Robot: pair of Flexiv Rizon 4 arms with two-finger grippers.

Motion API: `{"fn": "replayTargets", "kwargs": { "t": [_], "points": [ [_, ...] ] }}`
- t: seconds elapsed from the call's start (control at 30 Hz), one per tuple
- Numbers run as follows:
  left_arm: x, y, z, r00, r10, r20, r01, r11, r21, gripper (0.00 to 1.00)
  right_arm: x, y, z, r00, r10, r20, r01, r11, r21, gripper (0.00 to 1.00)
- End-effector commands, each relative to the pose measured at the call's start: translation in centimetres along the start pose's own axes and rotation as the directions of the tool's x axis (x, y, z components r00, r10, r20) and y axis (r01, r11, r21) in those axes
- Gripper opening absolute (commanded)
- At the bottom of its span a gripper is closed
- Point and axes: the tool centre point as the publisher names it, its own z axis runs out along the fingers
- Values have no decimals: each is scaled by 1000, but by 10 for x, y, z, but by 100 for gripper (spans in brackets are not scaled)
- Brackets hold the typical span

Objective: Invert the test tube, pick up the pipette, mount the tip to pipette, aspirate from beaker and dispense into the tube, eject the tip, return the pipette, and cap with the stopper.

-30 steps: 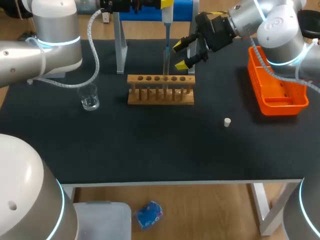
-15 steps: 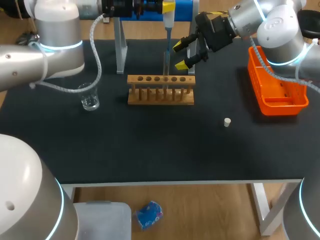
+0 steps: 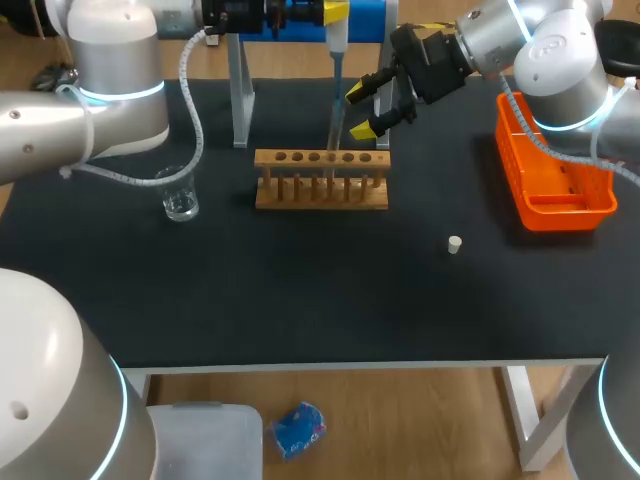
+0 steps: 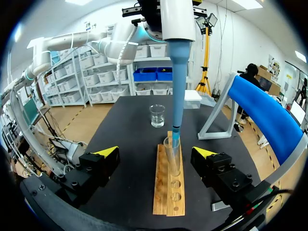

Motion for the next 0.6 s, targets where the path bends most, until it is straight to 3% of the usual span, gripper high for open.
{"fn": "replayTargets", "kwargs": {
  "t": [0.03, 0.6],
  "points": [
    [0, 1, 0, 1000, 5, 3, -5, 1000, -2, 0, 0, 1, -1, 1000, 1, -2, -1, 1000, 4, 100],
    [3, 10, 3, 1000, 14, 11, -14, 1000, -6, 0, 0, 1, -1, 1000, 1, -2, -1, 1000, 4, 100]
  ]
}}
